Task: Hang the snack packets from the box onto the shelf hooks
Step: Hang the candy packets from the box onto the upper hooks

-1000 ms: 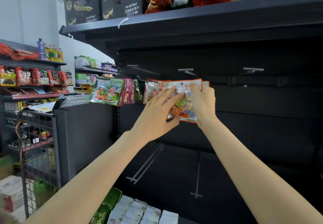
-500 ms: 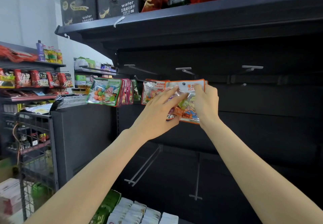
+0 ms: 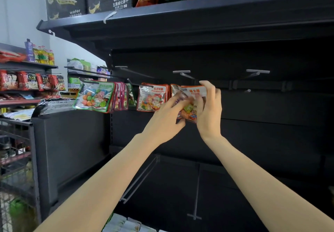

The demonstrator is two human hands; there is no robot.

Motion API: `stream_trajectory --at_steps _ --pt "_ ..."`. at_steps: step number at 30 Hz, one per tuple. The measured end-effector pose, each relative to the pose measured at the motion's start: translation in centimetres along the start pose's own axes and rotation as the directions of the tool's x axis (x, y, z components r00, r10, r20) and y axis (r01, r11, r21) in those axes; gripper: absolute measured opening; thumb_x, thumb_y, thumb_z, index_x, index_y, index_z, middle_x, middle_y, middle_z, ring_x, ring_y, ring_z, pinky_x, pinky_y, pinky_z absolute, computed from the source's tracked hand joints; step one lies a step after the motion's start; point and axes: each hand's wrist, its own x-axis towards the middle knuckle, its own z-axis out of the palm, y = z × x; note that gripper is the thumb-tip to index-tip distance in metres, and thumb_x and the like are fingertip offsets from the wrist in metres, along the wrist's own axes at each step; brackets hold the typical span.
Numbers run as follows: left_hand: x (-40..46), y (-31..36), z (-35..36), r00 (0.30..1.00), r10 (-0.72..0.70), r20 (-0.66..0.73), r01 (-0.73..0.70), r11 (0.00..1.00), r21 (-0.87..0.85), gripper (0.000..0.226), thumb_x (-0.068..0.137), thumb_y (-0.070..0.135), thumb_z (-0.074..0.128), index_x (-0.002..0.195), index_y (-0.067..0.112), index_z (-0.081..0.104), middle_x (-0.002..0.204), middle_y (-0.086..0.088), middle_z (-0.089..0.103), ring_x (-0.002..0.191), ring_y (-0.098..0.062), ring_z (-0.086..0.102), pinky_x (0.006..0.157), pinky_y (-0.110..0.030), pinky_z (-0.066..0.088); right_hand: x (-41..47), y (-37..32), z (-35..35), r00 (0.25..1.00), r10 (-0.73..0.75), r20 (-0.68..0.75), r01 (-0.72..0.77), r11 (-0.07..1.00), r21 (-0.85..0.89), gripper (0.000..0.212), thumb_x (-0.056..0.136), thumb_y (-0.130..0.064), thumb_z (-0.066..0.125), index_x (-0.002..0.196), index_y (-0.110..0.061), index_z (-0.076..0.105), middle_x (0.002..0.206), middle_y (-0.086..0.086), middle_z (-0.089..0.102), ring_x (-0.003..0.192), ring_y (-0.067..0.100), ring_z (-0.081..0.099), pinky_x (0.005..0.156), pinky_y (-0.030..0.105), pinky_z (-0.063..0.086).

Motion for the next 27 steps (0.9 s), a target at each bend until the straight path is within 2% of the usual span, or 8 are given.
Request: stream_trajectory --at_steps 3,5,8,12,16,22,24,27 --pt "0.9 -0.4 0.6 1.0 -0.015 0.014 0.014 0.998 0.062 0.058 0.091 0.021 0.055 0.144 0.026 0.032 0.154 0.002 0.021 0.132 -0.021 0.037 0.106 -0.036 0.039 0.8 1.1 0.3 0.994 0.076 0.075 -0.078 0.997 0.029 0.029 0.096 0.002 0.041 0.116 -0.015 0.053 0.112 -0.007 0.039 0.092 -0.011 0.046 0.069 -0.001 0.04" --pt "1.5 -1.0 1.1 0.997 -0.042 0.059 0.032 0.988 0.154 0.059 0.091 0.022 0.054 0.145 0.027 0.03 0.156 0.002 0.014 0.136 -0.023 0.033 0.107 -0.042 0.036 1.1 2.2 0.7 0.988 0.126 0.087 -0.12 0.991 -0.066 0.026 0.097 -0.003 0.045 0.12 -0.01 0.055 0.119 0.001 0.042 0.096 -0.001 0.048 0.078 0.006 0.044" --pt "2.8 -2.0 2.1 0.978 -0.107 0.177 0.074 0.981 0.18 0.068 0.091 0.022 0.054 0.148 0.032 0.019 0.159 0.003 0.0 0.142 -0.025 0.02 0.109 -0.049 0.033 1.5 4.2 1.3 0.974 0.162 0.16 -0.142 0.981 -0.128 0.037 0.094 -0.003 0.052 0.13 -0.01 0.051 0.125 0.01 0.038 0.1 0.016 0.049 0.092 0.025 0.048" --pt "5.6 -2.6 3.3 0.954 -0.176 0.241 0.138 0.977 0.165 0.076 0.091 0.023 0.055 0.149 0.036 0.008 0.159 0.004 -0.005 0.145 -0.024 0.008 0.112 -0.048 0.029 3.1 5.9 2.1 0.925 0.272 0.264 -0.222 0.954 -0.203 0.055 0.092 -0.003 0.056 0.142 -0.015 0.039 0.138 0.011 0.026 0.118 0.025 0.047 0.098 0.023 0.039" --pt "8.2 -2.8 4.8 0.958 -0.198 0.206 0.171 0.975 0.138 0.073 0.089 0.025 0.059 0.148 0.033 0.015 0.157 0.003 0.009 0.142 -0.023 0.02 0.107 -0.044 0.036 4.4 7.3 2.8 0.893 0.323 0.314 -0.258 0.938 -0.231 0.059 0.091 0.001 0.052 0.144 -0.016 0.034 0.137 0.009 0.022 0.121 0.03 0.045 0.103 0.03 0.041" --pt "9.4 -2.5 6.1 0.959 -0.203 0.197 0.237 0.957 -0.169 0.059 0.092 0.019 0.057 0.144 0.027 0.031 0.154 -0.001 0.024 0.136 -0.023 0.034 0.105 -0.032 0.034 4.5 7.8 2.6 0.865 0.362 0.348 -0.198 0.883 -0.426 0.069 0.09 0.0 0.05 0.15 -0.02 0.021 0.144 0.013 0.012 0.135 0.032 0.023 0.108 0.038 0.036" --pt "9.3 -2.2 6.1 0.962 -0.217 0.166 0.245 0.953 -0.176 0.055 0.092 0.019 0.057 0.142 0.023 0.035 0.151 -0.001 0.03 0.136 -0.022 0.034 0.107 -0.033 0.033 4.5 7.4 2.0 0.877 0.359 0.32 -0.161 0.846 -0.508 0.062 0.09 -0.008 0.053 0.146 -0.018 0.028 0.148 0.014 0.009 0.136 0.034 0.018 0.109 0.043 0.033" --pt "8.4 -2.0 5.2 0.95 -0.295 0.102 0.309 0.934 -0.177 0.047 0.092 0.019 0.056 0.137 0.021 0.042 0.14 -0.002 0.044 0.125 -0.023 0.047 0.099 -0.035 0.044 4.0 6.1 1.0 0.912 0.32 0.257 -0.143 0.833 -0.534 0.048 0.088 -0.008 0.055 0.135 -0.013 0.044 0.149 0.013 0.011 0.136 0.033 0.016 0.109 0.044 0.033"
